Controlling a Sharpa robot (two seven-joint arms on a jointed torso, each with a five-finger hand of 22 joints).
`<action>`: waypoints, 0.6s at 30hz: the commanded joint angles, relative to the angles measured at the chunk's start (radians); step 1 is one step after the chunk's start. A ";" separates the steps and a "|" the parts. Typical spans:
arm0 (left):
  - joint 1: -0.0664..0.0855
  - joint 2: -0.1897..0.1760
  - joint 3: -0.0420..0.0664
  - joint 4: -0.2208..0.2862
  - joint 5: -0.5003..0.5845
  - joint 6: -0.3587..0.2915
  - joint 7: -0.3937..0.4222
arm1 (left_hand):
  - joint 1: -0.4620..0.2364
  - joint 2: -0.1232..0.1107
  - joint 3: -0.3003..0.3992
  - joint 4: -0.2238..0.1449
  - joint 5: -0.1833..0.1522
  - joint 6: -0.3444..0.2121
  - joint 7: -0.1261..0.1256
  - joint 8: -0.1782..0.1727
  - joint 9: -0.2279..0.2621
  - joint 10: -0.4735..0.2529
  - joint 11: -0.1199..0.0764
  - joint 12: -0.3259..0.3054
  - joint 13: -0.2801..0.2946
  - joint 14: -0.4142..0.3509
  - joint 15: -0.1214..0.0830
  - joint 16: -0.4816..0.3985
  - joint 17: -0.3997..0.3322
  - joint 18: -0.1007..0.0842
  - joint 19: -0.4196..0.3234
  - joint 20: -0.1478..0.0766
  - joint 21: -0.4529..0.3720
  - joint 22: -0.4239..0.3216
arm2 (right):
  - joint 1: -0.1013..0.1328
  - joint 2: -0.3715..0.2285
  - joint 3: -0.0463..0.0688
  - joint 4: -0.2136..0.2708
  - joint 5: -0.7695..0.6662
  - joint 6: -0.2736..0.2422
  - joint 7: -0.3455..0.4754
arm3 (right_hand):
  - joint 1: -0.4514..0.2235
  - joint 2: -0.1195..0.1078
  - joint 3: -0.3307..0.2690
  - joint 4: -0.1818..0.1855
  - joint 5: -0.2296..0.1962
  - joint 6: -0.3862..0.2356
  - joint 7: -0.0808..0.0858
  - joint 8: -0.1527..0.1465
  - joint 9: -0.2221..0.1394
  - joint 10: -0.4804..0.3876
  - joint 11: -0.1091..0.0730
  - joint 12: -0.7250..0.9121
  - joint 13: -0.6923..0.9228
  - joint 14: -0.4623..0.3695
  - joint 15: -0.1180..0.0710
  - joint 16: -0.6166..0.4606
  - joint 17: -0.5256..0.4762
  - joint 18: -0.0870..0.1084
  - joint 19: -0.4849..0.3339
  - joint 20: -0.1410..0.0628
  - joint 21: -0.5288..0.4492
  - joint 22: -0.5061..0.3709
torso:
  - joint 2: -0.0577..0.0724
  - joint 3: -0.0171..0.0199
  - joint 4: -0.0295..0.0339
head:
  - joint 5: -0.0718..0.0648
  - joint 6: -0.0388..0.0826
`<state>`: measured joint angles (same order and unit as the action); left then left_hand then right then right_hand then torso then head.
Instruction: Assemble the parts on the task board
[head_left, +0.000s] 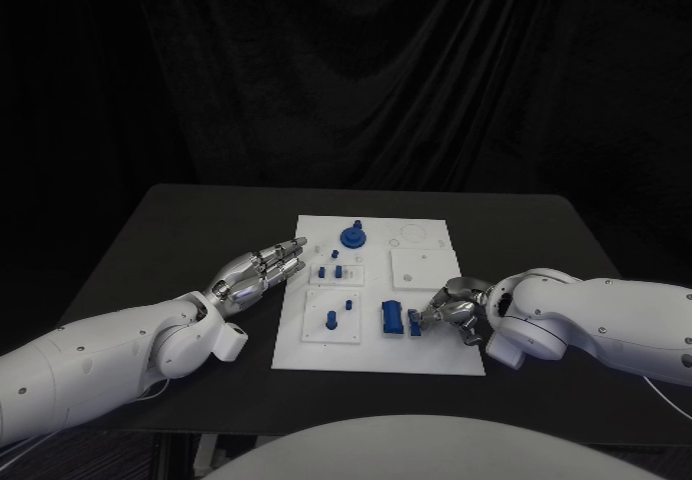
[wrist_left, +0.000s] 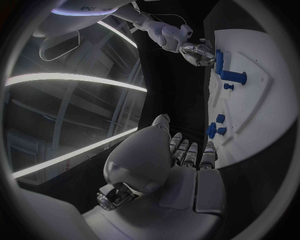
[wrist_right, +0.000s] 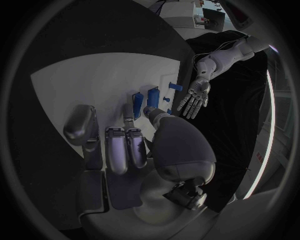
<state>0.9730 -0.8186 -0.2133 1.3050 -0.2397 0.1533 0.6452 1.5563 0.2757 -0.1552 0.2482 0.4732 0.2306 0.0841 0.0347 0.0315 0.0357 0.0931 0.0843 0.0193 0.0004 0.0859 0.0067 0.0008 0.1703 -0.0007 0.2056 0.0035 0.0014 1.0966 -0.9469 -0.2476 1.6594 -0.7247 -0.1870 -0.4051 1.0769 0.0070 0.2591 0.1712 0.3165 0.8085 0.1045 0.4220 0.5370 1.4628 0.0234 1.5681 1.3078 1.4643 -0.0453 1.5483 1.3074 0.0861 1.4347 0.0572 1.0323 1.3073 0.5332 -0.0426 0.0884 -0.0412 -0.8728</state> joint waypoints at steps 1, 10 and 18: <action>-0.002 0.001 0.001 0.002 0.001 0.014 0.009 | -0.007 -0.007 0.006 -0.001 -0.006 -0.005 0.000 0.006 0.001 0.000 0.005 0.004 0.001 0.000 0.009 -0.007 -0.001 0.010 0.001 0.008 -0.004 -0.001 | -0.001 -0.008 0.000 0.007 -0.031 -0.026 0.004 | -0.016 -0.001 -0.014 0.006 -0.019 -0.006 0.002 -0.006 -0.002 0.108 0.007 0.003 0.263 0.092 0.005 0.001 0.190 0.016 -0.001 0.007 -0.004 0.127 | 0.000 -0.0004 0.0007 | 0.001 0.000; -0.004 -0.003 0.001 0.002 0.001 0.013 0.010 | -0.008 -0.006 0.006 -0.001 -0.006 -0.005 0.000 0.006 0.001 0.000 0.005 0.004 0.001 0.000 0.010 -0.007 -0.001 0.010 0.001 0.009 -0.004 -0.001 | -0.008 -0.056 -0.001 0.066 -0.305 -0.062 0.066 | 0.009 -0.016 -0.055 0.000 -0.107 -0.007 -0.005 0.042 0.023 0.108 0.001 0.003 0.263 0.092 0.001 0.002 0.192 0.016 -0.001 0.005 -0.003 0.127 | 0.000 0.0001 0.0008 | 0.001 0.000; -0.005 -0.002 0.001 0.002 0.001 0.013 0.010 | -0.008 -0.006 0.006 -0.001 -0.006 -0.005 0.000 0.006 0.001 0.000 0.005 0.004 0.001 0.000 0.010 -0.007 -0.001 0.010 0.001 0.009 -0.004 -0.001 | -0.029 -0.087 -0.002 0.110 -0.487 -0.054 0.066 | 0.037 -0.019 -0.129 0.026 -0.209 -0.035 -0.031 0.221 0.149 0.108 -0.021 0.003 0.263 0.094 -0.017 0.004 0.199 0.014 0.003 -0.011 0.006 0.130 | 0.001 0.0006 -0.0004 | -0.001 0.000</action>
<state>0.9690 -0.8219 -0.2133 1.3051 -0.2397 0.1557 0.6442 1.5522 0.2716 -0.1553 0.2482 0.4732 0.2306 0.0841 0.0347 0.0315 0.0357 0.0930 0.0843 0.0192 0.0003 0.0859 0.0068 0.0012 0.1704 -0.0028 0.2076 0.0035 0.0016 1.0719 -1.0314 -0.2495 1.7635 -1.0809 -0.2281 -0.3554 1.1074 -0.0116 0.1345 0.1968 0.1103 0.7766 0.0725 0.6305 0.6768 1.4648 0.0064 1.5681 1.3076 1.4671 -0.0581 1.5483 1.3074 0.0861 1.4390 0.0529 1.0324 1.3073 0.5333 -0.0424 0.0887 -0.0417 -0.8728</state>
